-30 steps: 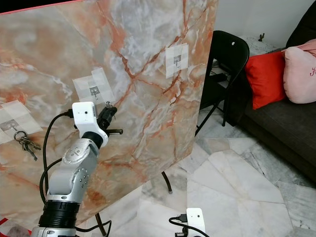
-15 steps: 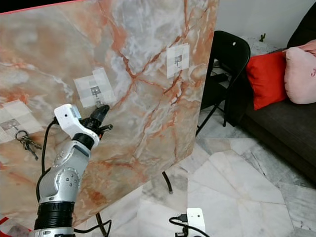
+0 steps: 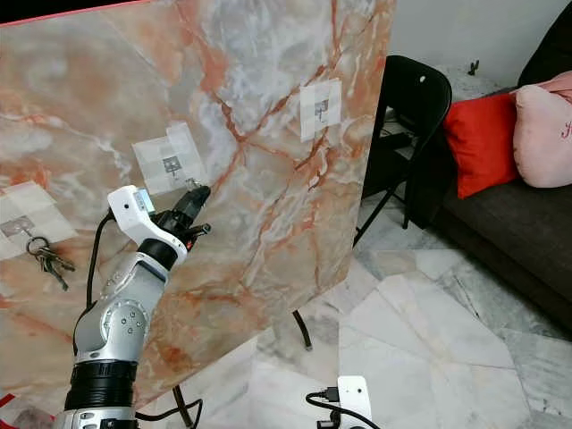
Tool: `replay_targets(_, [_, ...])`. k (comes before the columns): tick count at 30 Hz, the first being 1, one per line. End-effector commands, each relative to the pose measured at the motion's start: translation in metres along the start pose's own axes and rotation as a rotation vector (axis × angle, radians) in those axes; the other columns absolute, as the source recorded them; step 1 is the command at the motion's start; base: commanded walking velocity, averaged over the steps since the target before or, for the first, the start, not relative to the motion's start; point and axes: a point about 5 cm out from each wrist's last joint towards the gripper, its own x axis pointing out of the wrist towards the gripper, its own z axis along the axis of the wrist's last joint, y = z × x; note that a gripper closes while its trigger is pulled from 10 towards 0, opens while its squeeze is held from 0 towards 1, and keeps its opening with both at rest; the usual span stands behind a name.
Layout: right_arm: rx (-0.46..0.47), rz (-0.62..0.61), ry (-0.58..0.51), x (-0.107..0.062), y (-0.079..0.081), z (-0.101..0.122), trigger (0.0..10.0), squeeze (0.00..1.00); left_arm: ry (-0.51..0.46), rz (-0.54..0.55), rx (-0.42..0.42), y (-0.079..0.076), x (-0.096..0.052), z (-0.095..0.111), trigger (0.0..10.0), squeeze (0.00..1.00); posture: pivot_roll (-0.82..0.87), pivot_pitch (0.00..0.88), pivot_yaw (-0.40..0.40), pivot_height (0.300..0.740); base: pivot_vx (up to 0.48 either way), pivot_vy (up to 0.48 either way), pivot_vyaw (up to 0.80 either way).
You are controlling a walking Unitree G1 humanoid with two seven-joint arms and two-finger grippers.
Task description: Hang keys on a hook
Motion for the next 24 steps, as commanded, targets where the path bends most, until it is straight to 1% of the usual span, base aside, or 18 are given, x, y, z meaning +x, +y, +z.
replay_targets(1, [0.0,0.0,0.009,0.0,0.001,-0.001,10.0,0.0,-0.012,-0.017,-0.008,-0.002,0.005,0.005,10.0,0.0,0.01,0.0,-0.013,0.74,0.0,0.0,0.0])
replay_targets(5, [0.003,-0.002,0.008,0.0,0.001,-0.001,10.0,0.0,-0.017,-0.013,-0.025,-0.002,0.009,0.006,10.0,0.0,0.0,0.0,-0.013,0.74,0.0,0.0,0.0])
replay_targets(13, [0.002,-0.001,0.008,0.0,0.0,0.0,10.0,0.0,-0.007,-0.002,-0.05,0.001,0.012,0.004,10.0,0.0,0.01,0.0,-0.016,0.74,0.0,0.0,0.0])
replay_targets(18, [0.001,-0.001,0.008,0.0,0.0,0.0,10.0,0.0,-0.021,0.022,-0.08,0.004,0.014,0.005,10.0,0.0,0.01,0.0,-0.017,0.74,0.0,0.0,0.0])
replay_targets(24, [-0.001,-0.001,0.009,0.0,0.0,0.0,10.0,0.0,-0.04,0.028,-0.096,0.004,0.016,0.009,10.0,0.0,0.01,0.0,-0.017,0.74,0.0,0.0,0.0])
